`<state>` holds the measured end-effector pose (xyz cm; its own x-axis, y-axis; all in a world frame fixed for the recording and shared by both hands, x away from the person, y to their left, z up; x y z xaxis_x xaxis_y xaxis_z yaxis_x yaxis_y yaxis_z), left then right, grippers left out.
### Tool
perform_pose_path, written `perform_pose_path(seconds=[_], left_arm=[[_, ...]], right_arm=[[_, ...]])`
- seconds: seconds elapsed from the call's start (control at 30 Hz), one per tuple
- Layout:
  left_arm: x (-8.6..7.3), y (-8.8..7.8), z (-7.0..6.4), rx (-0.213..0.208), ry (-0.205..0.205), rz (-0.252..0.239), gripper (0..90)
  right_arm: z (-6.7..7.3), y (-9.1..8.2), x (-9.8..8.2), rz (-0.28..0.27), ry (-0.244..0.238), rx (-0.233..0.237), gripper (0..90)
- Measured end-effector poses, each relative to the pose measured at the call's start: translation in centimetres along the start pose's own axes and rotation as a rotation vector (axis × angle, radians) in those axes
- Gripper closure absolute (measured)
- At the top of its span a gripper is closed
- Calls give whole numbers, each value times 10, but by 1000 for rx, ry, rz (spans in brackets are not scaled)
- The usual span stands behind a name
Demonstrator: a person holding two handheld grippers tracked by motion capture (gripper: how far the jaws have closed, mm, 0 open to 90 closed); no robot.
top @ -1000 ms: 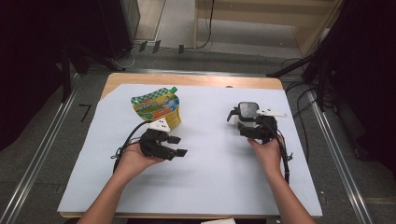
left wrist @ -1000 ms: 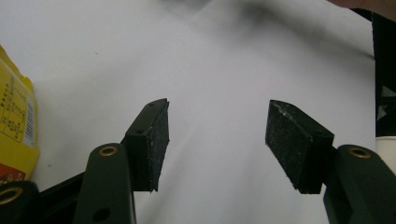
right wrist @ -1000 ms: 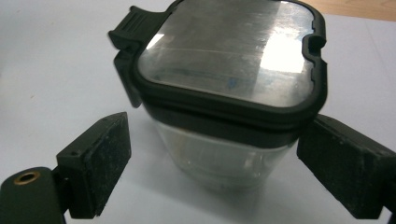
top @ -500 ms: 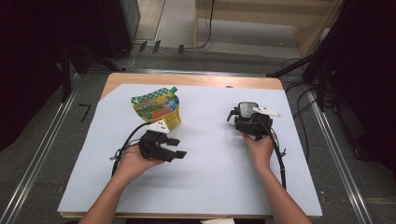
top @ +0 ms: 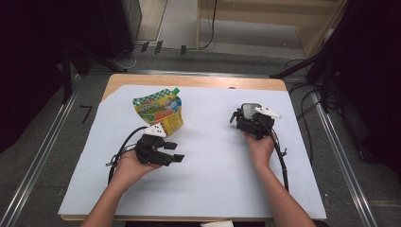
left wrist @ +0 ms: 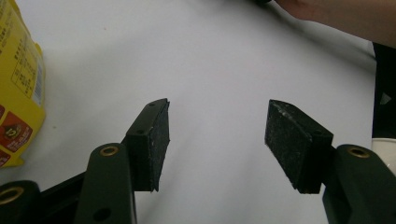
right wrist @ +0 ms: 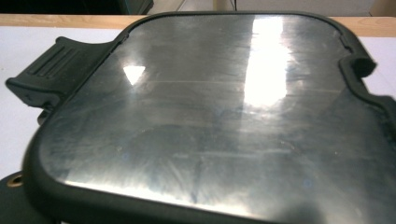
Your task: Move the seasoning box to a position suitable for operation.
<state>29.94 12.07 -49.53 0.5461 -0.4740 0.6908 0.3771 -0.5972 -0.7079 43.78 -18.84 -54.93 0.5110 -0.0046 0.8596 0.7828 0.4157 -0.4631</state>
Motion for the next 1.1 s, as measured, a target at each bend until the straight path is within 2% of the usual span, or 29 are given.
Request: perform_pose_path(seconds=[0.13,0.5,0.67,0.77,1.0,1.1], left_arm=[[-1,-2,1,0,-9,-2,407],[-1,-1,2,-2,-16,-1,407],[-1,-1,3,-3,-17,0,408],[-2,0,3,0,-13,5,407],[1,1,4,-6,-14,1,406],[2,2,5,-11,-11,5,413]], right_arm=[[-1,1,0,-11,1,-4,95],[-1,-2,3,-17,-55,-41,146],[-4,-5,5,-23,-62,-52,150],[-4,-10,11,-54,-61,-48,153],[3,-15,15,-60,-59,-14,154],[10,-14,14,-47,-44,49,154]])
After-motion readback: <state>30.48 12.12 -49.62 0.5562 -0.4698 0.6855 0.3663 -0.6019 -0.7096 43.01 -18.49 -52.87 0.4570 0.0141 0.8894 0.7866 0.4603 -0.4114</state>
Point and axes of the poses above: each handheld gripper's, and its own axes: y roughly forward along the jaws, x roughly out of its top, z roughly to its left, the point moved 6 cm from there along y, roughly forward along the jaws, and after that the axes turned 10 degrees about x, right-handed, at the moved point
